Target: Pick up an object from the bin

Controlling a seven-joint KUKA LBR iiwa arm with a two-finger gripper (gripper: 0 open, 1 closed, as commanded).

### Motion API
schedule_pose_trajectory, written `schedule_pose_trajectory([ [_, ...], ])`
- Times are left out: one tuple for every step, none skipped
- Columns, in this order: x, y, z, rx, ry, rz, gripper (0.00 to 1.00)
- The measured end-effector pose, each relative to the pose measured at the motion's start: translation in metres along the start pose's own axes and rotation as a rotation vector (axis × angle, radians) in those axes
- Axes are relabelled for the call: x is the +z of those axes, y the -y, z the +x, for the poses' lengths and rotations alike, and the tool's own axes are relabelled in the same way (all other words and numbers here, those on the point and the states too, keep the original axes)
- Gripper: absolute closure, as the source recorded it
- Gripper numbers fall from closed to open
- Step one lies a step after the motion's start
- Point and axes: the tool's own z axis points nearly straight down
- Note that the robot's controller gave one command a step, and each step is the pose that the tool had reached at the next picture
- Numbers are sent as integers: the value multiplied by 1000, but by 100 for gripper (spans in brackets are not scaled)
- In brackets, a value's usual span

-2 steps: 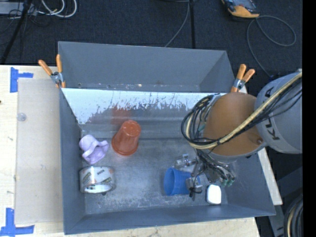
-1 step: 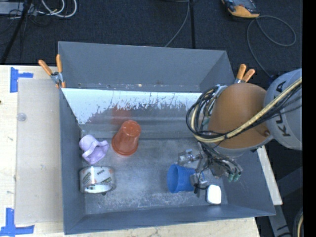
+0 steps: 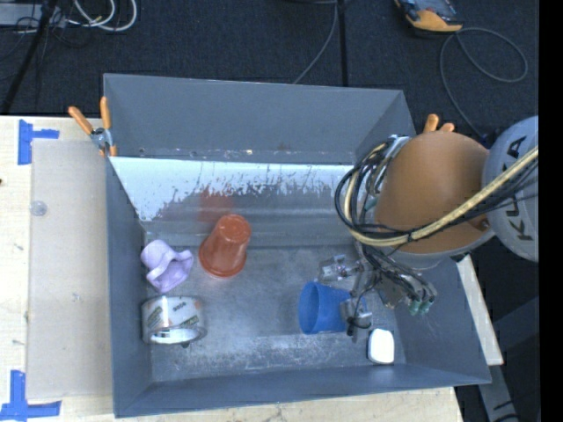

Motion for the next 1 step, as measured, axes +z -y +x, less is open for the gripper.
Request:
schedule_pose_trajectory([
  [-9,3,1,-17,-2,0,100],
])
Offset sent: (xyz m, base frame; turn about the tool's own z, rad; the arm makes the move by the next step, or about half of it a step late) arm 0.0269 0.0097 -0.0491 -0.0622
